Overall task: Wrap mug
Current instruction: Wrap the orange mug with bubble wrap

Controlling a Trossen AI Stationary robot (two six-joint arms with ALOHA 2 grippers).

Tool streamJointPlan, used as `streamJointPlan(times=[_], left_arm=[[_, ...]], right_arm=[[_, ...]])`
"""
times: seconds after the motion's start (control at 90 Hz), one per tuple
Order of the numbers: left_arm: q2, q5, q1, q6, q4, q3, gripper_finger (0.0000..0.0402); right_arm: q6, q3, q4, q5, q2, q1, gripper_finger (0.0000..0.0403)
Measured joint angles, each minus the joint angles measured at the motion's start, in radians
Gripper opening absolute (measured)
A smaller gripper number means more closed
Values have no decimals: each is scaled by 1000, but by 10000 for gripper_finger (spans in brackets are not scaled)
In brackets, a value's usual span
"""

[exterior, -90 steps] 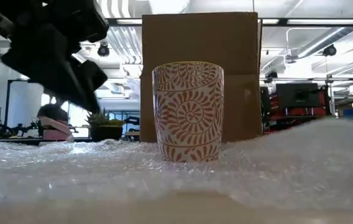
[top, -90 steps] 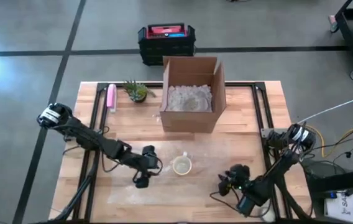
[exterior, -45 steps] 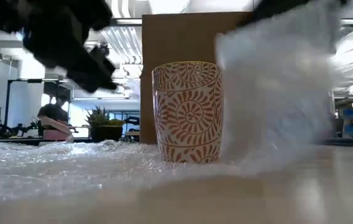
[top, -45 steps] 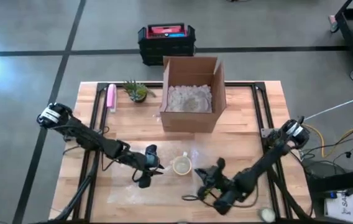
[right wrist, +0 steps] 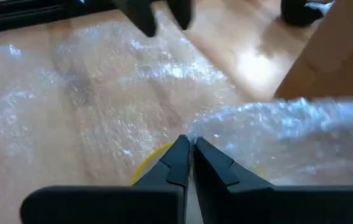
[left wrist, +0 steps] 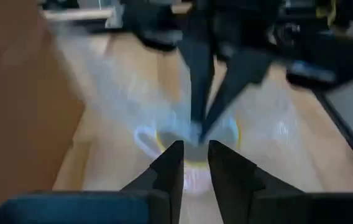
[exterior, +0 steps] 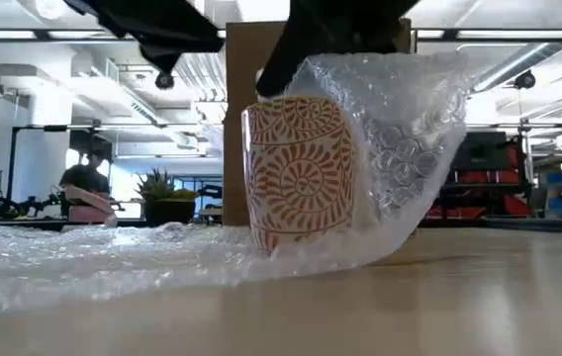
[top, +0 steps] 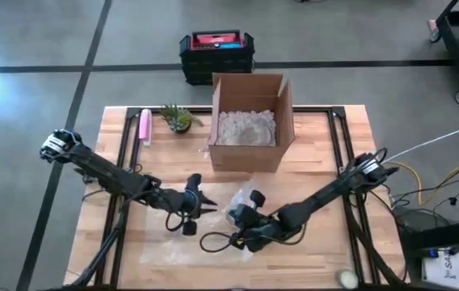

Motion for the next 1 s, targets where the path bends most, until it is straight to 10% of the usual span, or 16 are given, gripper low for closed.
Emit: streamJointPlan(times=[0.689, 1.0], left_arm=[[286, -1, 34, 8, 264, 2, 58], [284, 7, 34, 8, 256, 2, 58]], right_arm=[[28, 1, -16, -103, -5, -8, 4], [47, 158, -332, -131, -76, -8, 7]])
